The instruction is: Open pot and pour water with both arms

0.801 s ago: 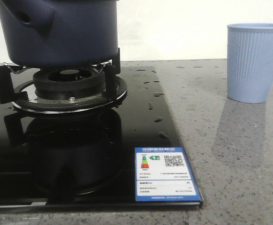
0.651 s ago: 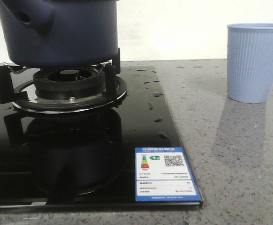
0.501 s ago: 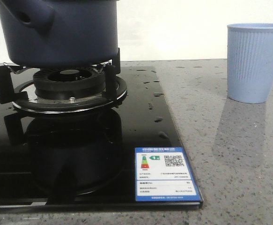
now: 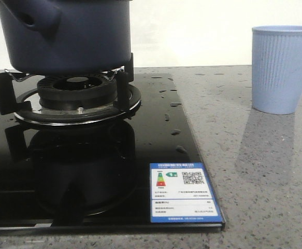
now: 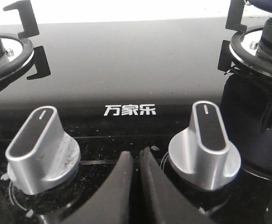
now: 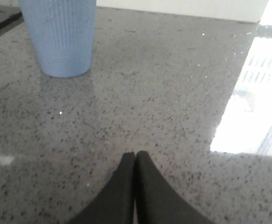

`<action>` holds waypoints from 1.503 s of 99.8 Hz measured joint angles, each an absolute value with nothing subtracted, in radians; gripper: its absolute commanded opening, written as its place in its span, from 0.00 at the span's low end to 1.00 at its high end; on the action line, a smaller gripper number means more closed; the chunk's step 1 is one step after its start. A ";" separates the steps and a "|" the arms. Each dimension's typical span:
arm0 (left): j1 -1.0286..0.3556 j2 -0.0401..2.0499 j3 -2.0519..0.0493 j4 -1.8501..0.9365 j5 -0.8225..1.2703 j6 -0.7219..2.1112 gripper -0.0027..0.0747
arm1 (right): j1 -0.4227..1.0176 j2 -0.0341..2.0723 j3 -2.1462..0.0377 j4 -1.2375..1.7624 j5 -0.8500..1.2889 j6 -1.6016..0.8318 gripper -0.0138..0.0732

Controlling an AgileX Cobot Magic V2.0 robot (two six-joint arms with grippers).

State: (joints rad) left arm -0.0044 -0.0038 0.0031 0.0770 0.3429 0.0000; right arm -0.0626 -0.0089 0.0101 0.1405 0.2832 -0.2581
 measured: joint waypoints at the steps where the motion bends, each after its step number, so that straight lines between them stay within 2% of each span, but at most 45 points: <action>1: -0.004 -0.004 0.003 0.077 0.343 0.000 0.01 | -0.063 -0.009 0.010 0.141 0.277 -0.258 0.08; 11: -0.004 -0.004 0.003 0.077 0.343 0.000 0.01 | -0.063 -0.009 0.010 0.215 0.140 -0.241 0.08; 26: -0.004 -0.004 0.003 0.007 0.304 0.000 0.01 | -0.063 -0.009 0.010 0.541 0.000 -0.200 0.08; 52: -0.004 -0.004 0.003 -0.646 -0.054 0.000 0.01 | -0.063 -0.009 0.010 0.707 -0.023 -0.191 0.08; 68: -0.004 -0.004 0.003 -1.007 -0.091 -0.008 0.01 | -0.063 -0.009 0.006 0.713 0.034 -0.191 0.08; 89: -0.004 -0.004 0.003 -1.085 0.023 -0.008 0.01 | -0.063 0.041 -0.129 0.653 0.246 -0.191 0.08; 114: -0.004 0.012 -0.080 -0.997 0.391 0.101 0.01 | -0.050 0.282 -0.359 0.583 0.619 -0.191 0.08; 136: -0.004 0.205 -0.279 -1.004 0.676 0.321 0.01 | 0.020 0.506 -0.518 0.649 0.878 -0.193 0.07; 150: -0.016 0.351 -0.402 -1.177 0.841 0.580 0.01 | 0.029 0.597 -0.569 0.799 0.951 -0.343 0.07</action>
